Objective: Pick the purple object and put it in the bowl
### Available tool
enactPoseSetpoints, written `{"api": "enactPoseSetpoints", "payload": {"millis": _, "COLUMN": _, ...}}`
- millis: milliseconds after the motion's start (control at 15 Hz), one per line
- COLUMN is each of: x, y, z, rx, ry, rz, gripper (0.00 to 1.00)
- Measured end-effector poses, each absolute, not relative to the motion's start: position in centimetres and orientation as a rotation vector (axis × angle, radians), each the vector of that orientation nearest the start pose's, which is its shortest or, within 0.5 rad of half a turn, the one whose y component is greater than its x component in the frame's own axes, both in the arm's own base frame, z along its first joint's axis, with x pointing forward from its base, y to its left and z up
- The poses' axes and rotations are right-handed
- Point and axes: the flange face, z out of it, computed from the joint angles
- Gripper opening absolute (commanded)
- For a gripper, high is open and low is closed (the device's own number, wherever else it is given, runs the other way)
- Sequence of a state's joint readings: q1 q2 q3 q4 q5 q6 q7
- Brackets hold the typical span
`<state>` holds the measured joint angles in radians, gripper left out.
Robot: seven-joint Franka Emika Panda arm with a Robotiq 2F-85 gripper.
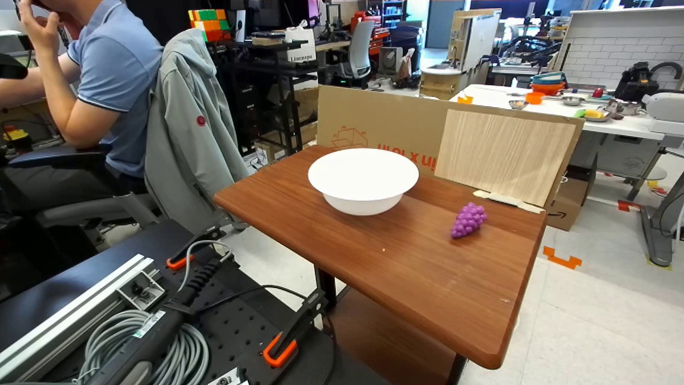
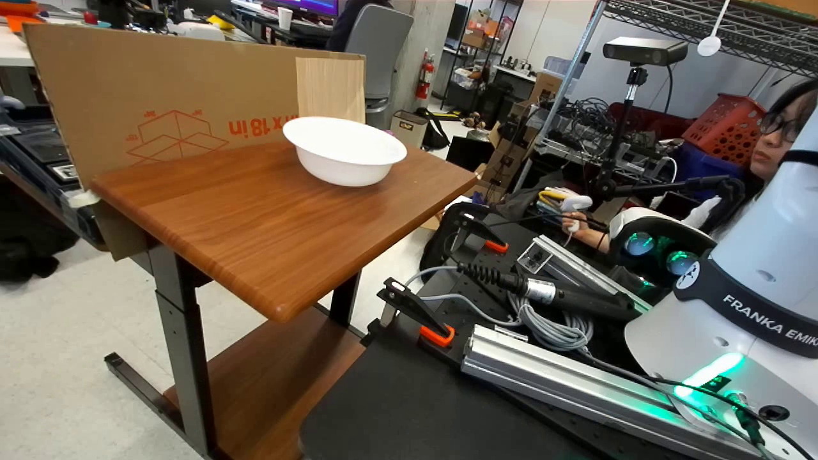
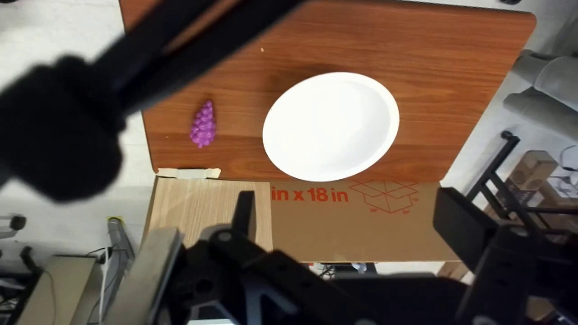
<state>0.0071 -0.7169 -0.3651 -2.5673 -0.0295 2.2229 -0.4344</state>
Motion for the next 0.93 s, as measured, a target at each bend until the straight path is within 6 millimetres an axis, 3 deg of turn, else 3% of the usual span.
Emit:
{"api": "enactPoseSetpoints", "payload": {"millis": 200, "x": 37.9, "y": -18.5, "z": 49.8, "rx": -2.932, "ry": -0.169, "rz": -0.545, "gripper": 1.00}}
{"api": "enactPoseSetpoints", "payload": {"millis": 400, "x": 41.7, "y": -21.1, "z": 47.5, "rx": -2.964, "ry": -0.088, "rz": -0.432, "gripper": 1.00}}
{"api": "enactPoseSetpoints", "payload": {"millis": 733, "x": 48.0, "y": -23.1, "z": 41.9, "rx": -3.050, "ry": 0.029, "rz": -0.207, "gripper": 1.00}}
{"api": "enactPoseSetpoints", "payload": {"millis": 933, "x": 50.8, "y": -23.3, "z": 39.9, "rx": -3.086, "ry": 0.079, "rz": -0.142, "gripper": 1.00}}
